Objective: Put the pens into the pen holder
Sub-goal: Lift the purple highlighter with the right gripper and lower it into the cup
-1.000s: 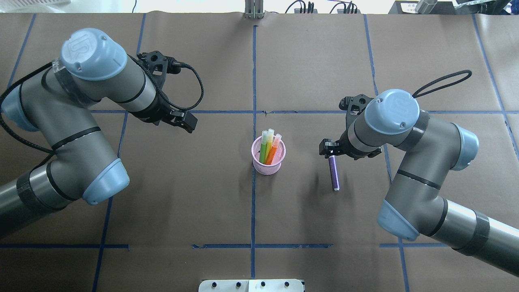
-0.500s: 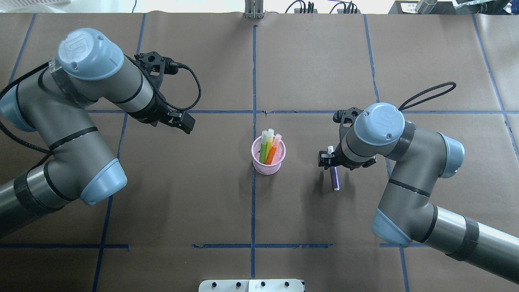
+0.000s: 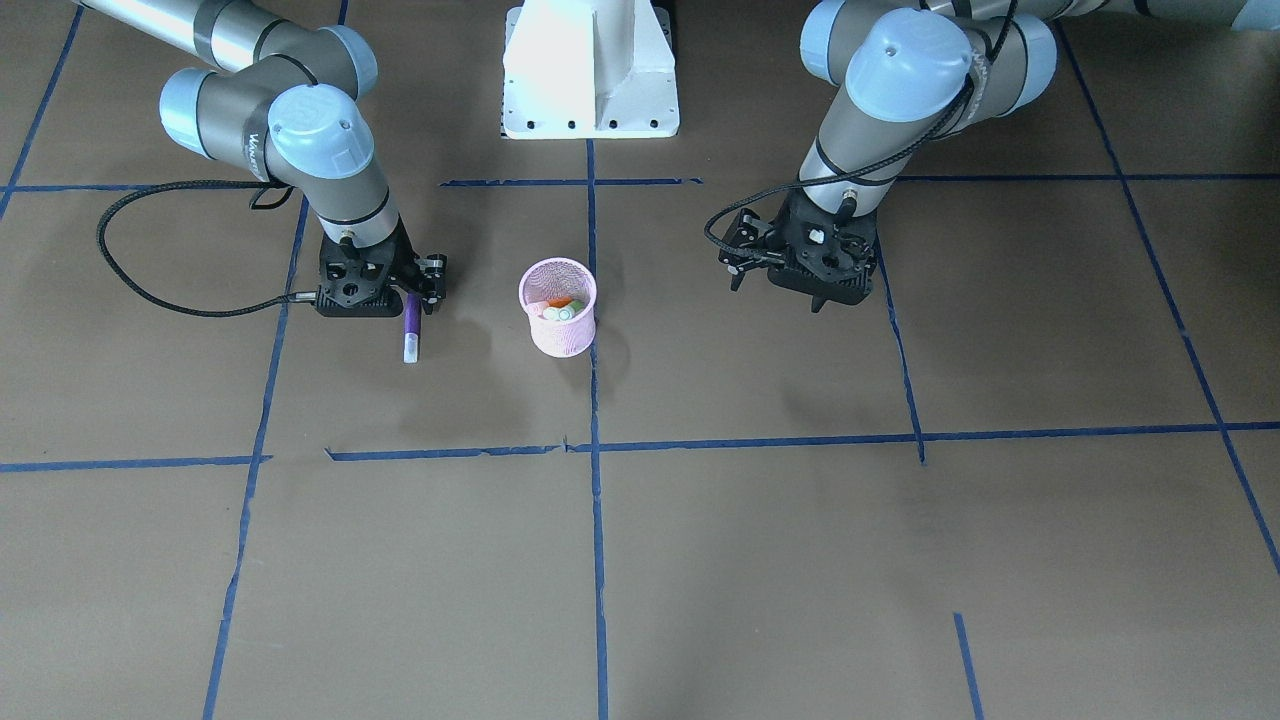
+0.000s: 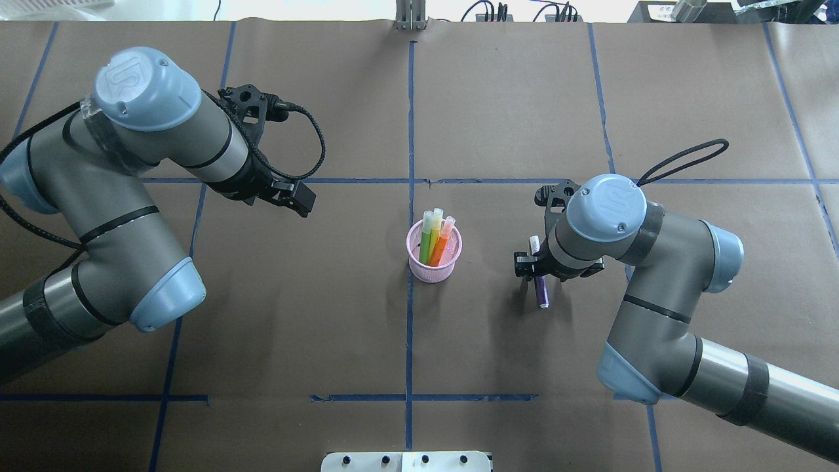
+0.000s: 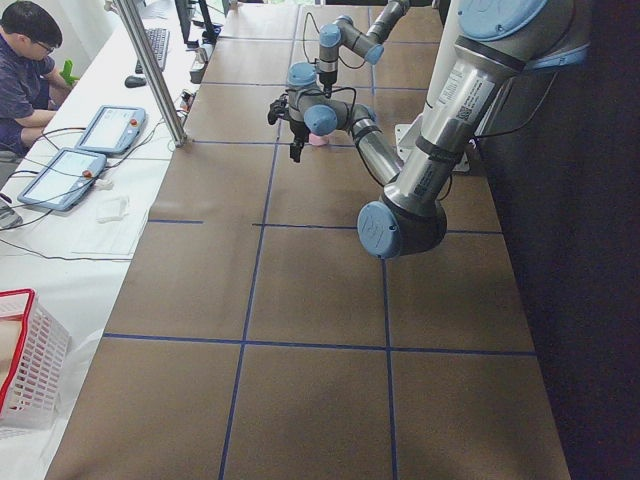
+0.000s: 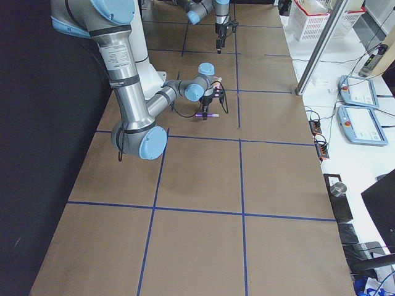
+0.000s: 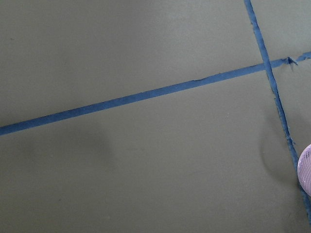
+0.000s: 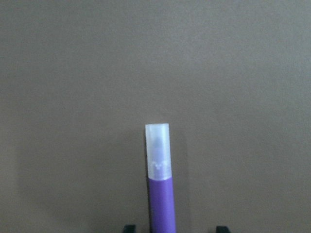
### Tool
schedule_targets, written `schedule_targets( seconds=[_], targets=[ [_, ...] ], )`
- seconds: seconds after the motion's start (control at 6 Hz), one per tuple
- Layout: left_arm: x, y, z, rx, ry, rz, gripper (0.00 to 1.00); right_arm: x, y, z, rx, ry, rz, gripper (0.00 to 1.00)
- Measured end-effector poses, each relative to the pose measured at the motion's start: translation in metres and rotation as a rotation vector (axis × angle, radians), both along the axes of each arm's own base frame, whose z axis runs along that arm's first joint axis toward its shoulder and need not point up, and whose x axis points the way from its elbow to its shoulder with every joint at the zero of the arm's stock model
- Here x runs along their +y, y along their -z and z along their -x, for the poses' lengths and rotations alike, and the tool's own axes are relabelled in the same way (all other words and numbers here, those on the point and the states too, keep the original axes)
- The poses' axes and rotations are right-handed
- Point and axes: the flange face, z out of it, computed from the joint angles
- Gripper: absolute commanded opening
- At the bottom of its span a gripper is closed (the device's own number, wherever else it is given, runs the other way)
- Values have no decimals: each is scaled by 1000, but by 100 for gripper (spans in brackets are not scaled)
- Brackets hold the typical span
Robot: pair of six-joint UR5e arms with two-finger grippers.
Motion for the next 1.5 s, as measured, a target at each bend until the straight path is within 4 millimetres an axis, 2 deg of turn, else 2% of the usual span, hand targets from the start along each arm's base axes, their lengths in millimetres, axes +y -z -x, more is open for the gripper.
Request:
schedule_targets(
  seconds=[0.17,0.67,0.83,1.0,1.17,1.5],
  targets=[
    [0,0,0,1,1,0,100,1,0,1,0,4,-1,42],
    [0,1,0,1,1,0,100,7,0,5,1,26,-10,42],
    [0,0,0,1,1,0,100,8,-1,6,1,30,-13,32],
    [1,1,0,1,0,0,100,9,-1,7,1,33,-13,8],
    [1,1,0,3,0,0,100,10,0,8,-1,36,-14,0],
    [1,2,0,3,-1,-1,100,11,2,8,-3,37,-14,0]
  ],
)
